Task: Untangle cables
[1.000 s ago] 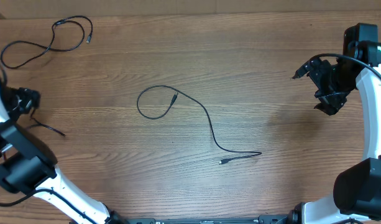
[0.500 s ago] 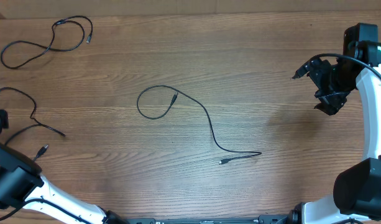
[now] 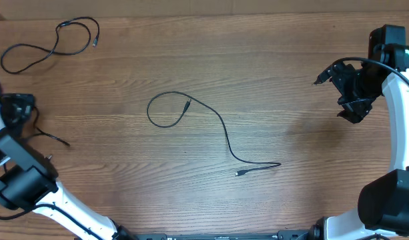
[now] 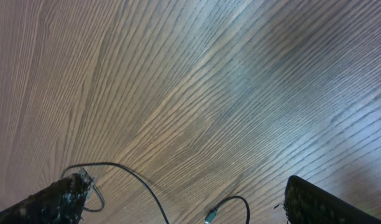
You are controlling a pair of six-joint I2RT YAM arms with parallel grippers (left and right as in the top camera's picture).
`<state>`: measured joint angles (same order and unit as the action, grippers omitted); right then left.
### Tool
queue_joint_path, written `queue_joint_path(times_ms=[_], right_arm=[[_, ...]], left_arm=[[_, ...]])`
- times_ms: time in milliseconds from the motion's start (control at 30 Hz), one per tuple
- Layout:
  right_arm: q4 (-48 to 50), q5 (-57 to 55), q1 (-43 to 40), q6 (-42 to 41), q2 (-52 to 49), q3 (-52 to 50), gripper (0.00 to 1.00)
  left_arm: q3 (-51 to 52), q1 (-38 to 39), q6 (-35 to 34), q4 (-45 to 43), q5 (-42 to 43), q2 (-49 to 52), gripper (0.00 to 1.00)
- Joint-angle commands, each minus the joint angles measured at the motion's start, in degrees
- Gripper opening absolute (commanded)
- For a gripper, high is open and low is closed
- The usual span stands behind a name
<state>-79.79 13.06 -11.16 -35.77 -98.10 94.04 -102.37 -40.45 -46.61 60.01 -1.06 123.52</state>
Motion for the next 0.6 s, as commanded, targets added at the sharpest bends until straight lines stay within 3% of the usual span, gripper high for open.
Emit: queue_joint_path(times_ms=[0, 200, 567], right_arm=[[0.0, -0.4, -0.1, 0.0, 0.0, 0.1, 1.00], [0.0, -0.4, -0.1, 0.0, 0.0, 0.1, 1.00], [0.0, -0.4, -0.1, 0.0, 0.0, 0.1, 1.00]], left_arm=[[3.3, -0.4, -3.1, -2.5, -2.1, -1.3, 0.99], [6.2, -1.5, -0.3, -5.2, -4.2, -1.3, 1.00], [13.8, -1.5, 2.3, -18.1, -1.6, -1.0, 0.97]])
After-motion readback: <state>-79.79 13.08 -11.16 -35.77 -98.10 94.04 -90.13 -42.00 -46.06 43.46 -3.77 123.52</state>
